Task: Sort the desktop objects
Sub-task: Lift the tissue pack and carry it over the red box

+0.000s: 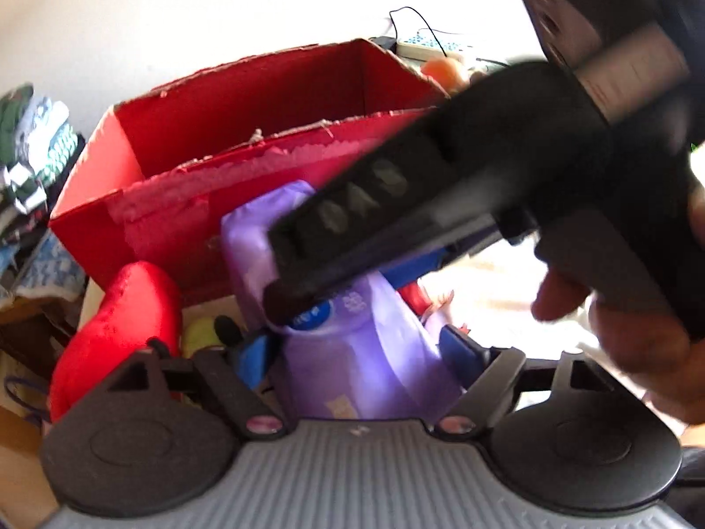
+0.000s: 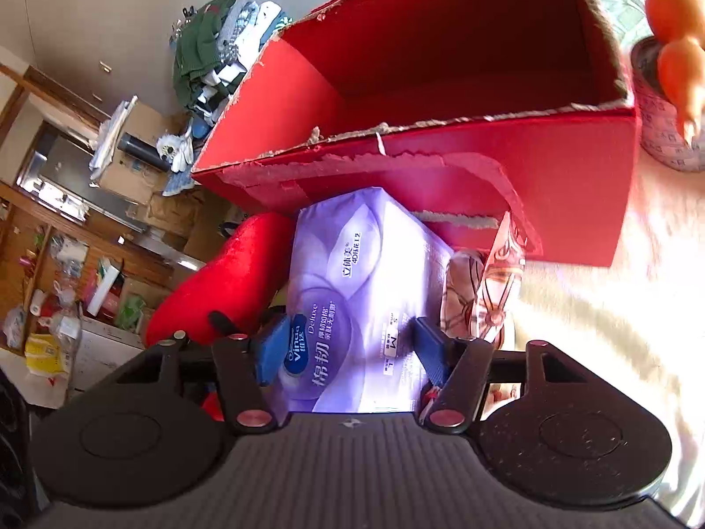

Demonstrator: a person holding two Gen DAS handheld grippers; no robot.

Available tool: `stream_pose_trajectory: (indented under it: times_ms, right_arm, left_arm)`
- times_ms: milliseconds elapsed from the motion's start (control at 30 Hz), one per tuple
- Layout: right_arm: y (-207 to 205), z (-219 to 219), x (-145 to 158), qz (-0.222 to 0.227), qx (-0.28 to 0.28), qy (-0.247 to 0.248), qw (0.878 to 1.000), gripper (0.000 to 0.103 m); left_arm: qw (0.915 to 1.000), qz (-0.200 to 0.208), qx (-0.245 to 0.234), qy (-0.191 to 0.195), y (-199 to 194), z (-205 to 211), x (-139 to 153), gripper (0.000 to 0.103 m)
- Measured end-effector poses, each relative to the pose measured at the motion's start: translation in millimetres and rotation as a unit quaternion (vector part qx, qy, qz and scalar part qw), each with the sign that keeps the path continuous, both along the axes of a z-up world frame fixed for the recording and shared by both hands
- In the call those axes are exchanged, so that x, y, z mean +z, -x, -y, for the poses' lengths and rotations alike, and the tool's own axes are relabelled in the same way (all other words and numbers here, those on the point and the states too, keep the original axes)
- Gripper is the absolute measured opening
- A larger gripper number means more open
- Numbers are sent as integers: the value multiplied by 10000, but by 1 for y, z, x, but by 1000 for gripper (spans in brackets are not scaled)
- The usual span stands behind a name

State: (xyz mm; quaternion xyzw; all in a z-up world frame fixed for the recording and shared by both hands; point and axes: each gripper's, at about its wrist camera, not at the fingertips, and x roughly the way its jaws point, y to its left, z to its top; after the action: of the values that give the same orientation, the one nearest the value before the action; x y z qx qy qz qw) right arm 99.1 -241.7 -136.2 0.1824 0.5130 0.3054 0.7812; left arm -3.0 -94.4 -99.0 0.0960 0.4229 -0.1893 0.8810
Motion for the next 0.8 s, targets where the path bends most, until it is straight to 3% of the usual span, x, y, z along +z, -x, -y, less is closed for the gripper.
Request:
stream_pose_trajectory:
  times_ms: [167,333,433,567,667,800]
  right_arm:
    - [17,11,22,267,3,-213,9994,60]
    - [26,22,68,876,-111,-584,9944,59]
    - [26,29,94,1208,-242,-846,9888,58]
    - [15,25,128,2089,-388,-614,9752,58]
    - [-14,20,136,2246,-603,-590,9708,57]
    - [-65,6,120,1897,-881,-324,9774,57]
  left_arm:
    - [9989,463,17,90,21,3,38,74]
    - [9907,1364,3,-18,44,15,84,75]
    - [9843,1765,-71,70,36,18,111,75]
    - [9758,2157,-172,307,-3,22,138,75]
    - [9744,2195,-289,398,-44,17,150,75]
    - [9854,1583,-374,503,-112,5,134,75]
